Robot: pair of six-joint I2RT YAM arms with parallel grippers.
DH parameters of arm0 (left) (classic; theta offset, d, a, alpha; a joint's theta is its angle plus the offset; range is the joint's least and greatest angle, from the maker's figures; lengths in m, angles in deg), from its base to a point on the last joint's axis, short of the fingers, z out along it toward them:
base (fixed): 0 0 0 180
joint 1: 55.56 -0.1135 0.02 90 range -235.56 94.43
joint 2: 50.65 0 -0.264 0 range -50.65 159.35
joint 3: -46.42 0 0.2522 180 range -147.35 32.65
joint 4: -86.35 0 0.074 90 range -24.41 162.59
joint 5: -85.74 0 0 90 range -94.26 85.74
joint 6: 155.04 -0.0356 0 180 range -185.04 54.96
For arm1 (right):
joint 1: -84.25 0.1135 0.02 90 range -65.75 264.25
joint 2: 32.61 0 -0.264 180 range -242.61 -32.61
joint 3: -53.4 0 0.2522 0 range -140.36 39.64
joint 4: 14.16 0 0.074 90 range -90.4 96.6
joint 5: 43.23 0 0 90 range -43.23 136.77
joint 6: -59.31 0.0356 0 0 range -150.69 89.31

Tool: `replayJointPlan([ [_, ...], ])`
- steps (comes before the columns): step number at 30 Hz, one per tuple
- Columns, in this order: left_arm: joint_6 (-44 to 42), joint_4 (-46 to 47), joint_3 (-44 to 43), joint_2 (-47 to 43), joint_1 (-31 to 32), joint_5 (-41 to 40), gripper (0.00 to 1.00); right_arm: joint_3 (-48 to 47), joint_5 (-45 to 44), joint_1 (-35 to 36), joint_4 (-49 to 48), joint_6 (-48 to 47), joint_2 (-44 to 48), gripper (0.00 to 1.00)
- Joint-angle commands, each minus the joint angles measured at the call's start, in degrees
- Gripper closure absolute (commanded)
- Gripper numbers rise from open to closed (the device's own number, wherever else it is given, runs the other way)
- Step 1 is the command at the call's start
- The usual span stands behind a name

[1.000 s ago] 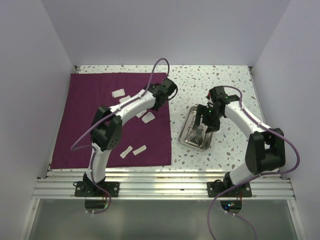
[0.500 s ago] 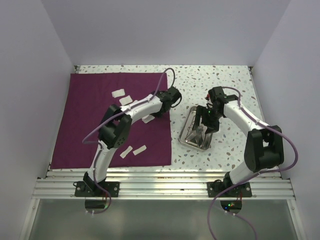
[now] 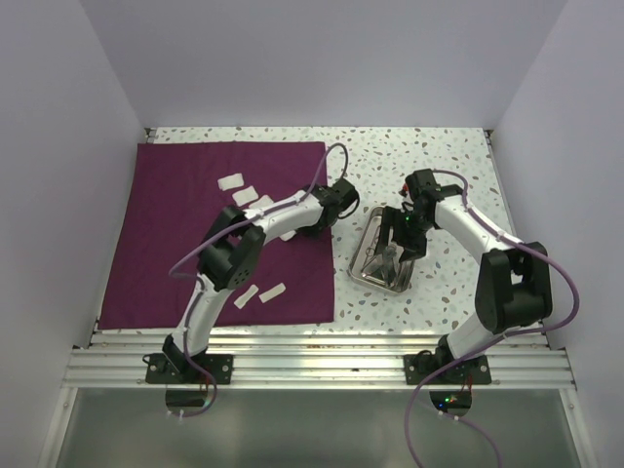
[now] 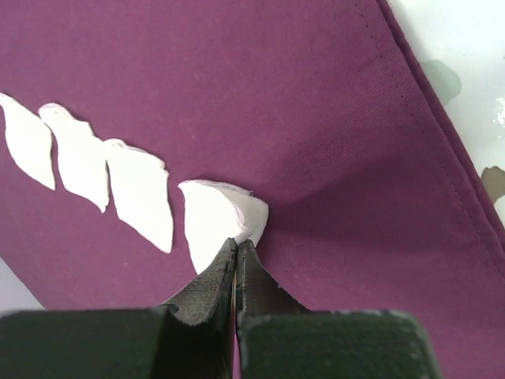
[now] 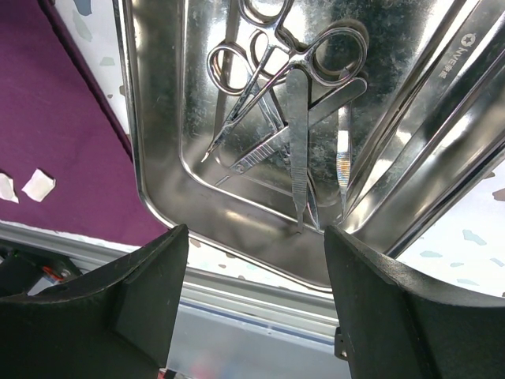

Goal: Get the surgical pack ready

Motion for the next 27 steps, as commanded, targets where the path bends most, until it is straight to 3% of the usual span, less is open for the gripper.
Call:
replayJointPlan([
  [1,-0.8,0.7,0.2,0.8,-0.2,-1.2,1.00,-1.5,1.5,-0.1,-0.2,-0.7,0.0,0.27],
  [17,1.8,0.2,0.5,-7.7,-1.7,-17.5,1.00,-1.5,2.3,-0.1,-0.4,-0.9,-0.2,0.26],
  [27,-0.7,1.9,0.4,-1.5,-1.9,-12.6,1.00,-1.4,1.7,-0.2,0.5,-1.3,0.4,0.26],
])
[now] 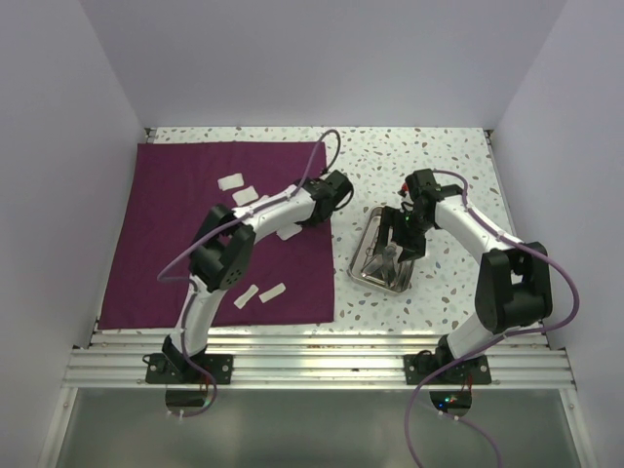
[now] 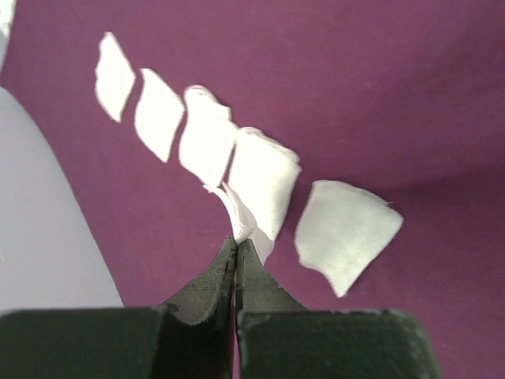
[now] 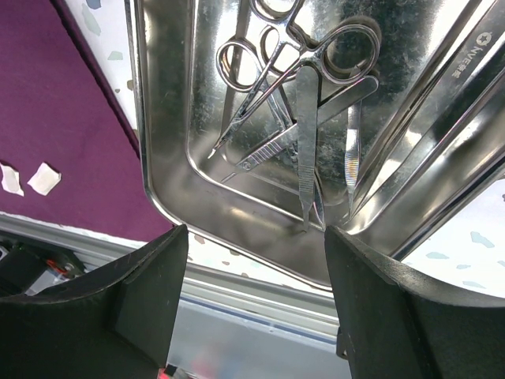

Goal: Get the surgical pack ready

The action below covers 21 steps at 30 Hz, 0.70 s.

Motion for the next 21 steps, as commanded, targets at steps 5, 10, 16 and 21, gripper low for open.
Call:
replayJointPlan([
  [5,-0.6,1.4,-0.2,3.0,0.4,3.4,1.00,-1.5,0.6,-0.2,0.3,-0.8,0.1,0.26],
  [10,-0.6,1.5,0.4,3.5,0.9,5.0,1.00,-1.8,0.9,-0.2,0.0,-0.7,-0.5,0.26],
  [16,-0.7,1.6,-0.3,4.0,1.9,6.9,1.00,-1.9,0.8,-0.2,0.1,-0.7,-0.6,0.26],
  [21,-0.6,1.4,0.2,4.3,2.5,7.9,1.00,-1.6,0.9,-0.2,-0.2,-0.6,-0.6,0.26],
])
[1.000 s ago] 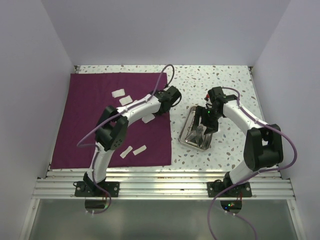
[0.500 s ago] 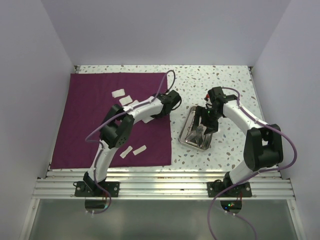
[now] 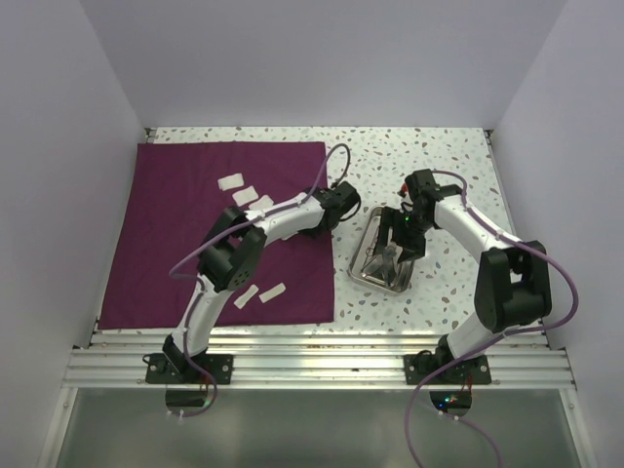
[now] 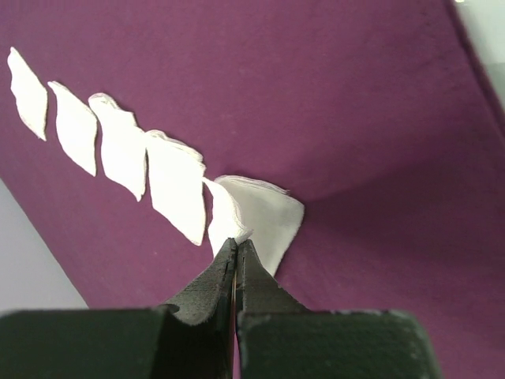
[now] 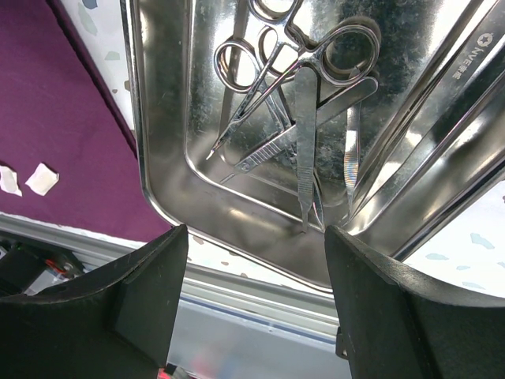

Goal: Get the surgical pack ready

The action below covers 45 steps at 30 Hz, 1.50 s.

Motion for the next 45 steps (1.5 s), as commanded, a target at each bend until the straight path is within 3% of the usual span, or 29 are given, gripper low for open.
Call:
replayJointPlan([
  [1,-0.6,1.1,0.1,0.5,0.4,1.0,1.00,-1.6,0.9,-0.1,-0.3,-0.5,-0.2,0.26],
  [21,0.2,1.0,-2.5,2.9,0.7,1.3,1.00,-0.7,1.1,-0.2,-0.4,-0.4,0.2,0.26],
  [22,0.4,0.8,-2.7,2.8,0.8,1.3,0.98,-0.5,1.2,-0.1,-0.5,-0.4,0.2,0.26],
  [23,0.7,0.7,-2.7,2.5,0.8,0.8,0.87,-0.5,1.2,-0.1,-0.5,-0.3,0.2,0.26],
  [29,1.5,0.7,-2.1,-1.5,0.7,-0.1,0.70,-0.1,1.7,-0.1,-0.9,-0.3,0.3,0.26],
  [45,1.7,0.6,5.0,-7.0,1.0,3.2,0.67,1.0,2.6,-0.1,-2.1,0.1,0.4,0.26],
])
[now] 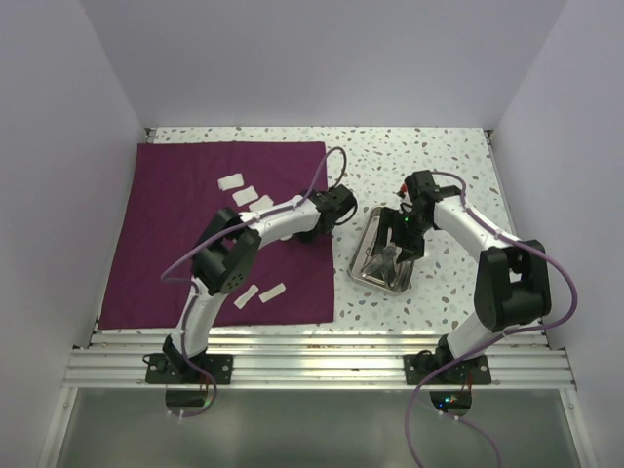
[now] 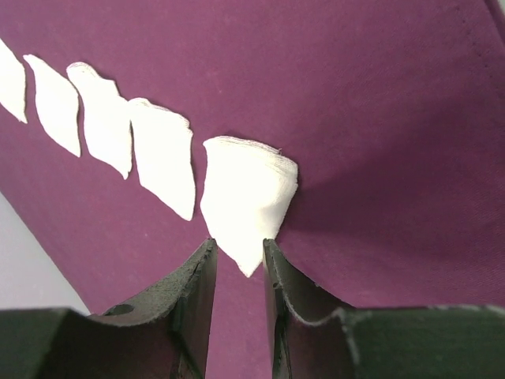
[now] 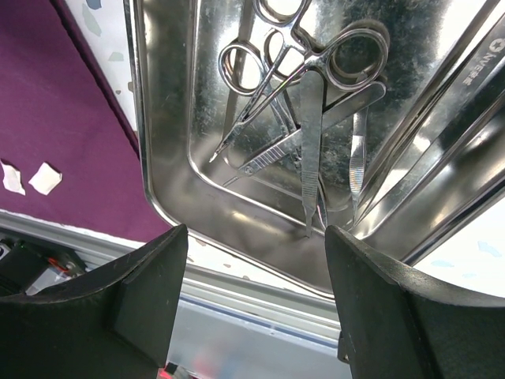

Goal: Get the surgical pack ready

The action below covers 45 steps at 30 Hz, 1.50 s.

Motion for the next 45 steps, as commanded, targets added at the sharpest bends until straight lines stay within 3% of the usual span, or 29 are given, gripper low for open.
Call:
replayJointPlan([
  [1,0.8,0.7,0.3,-3.5,0.5,1.1,0.66,0.6,1.9,-0.1,-1.1,0.1,0.7,0.26],
  [19,-0.1,2.1,2.6,-0.3,0.4,1.9,0.66,0.3,1.9,-0.1,-1.0,0.2,0.3,0.26],
  [35,-1.7,5.5,2.5,1.7,-0.6,-2.5,0.68,-0.3,1.8,-0.1,-0.4,-0.1,0.0,0.25],
  [41,-1.8,5.7,1.9,2.5,-1.4,-2.3,0.79,-0.8,1.9,-0.1,-0.1,-0.3,-0.1,0.25],
  [45,-2.1,5.7,1.3,2.0,-1.6,-1.7,0.98,-1.1,1.9,-0.1,0.3,-0.3,0.0,0.25],
])
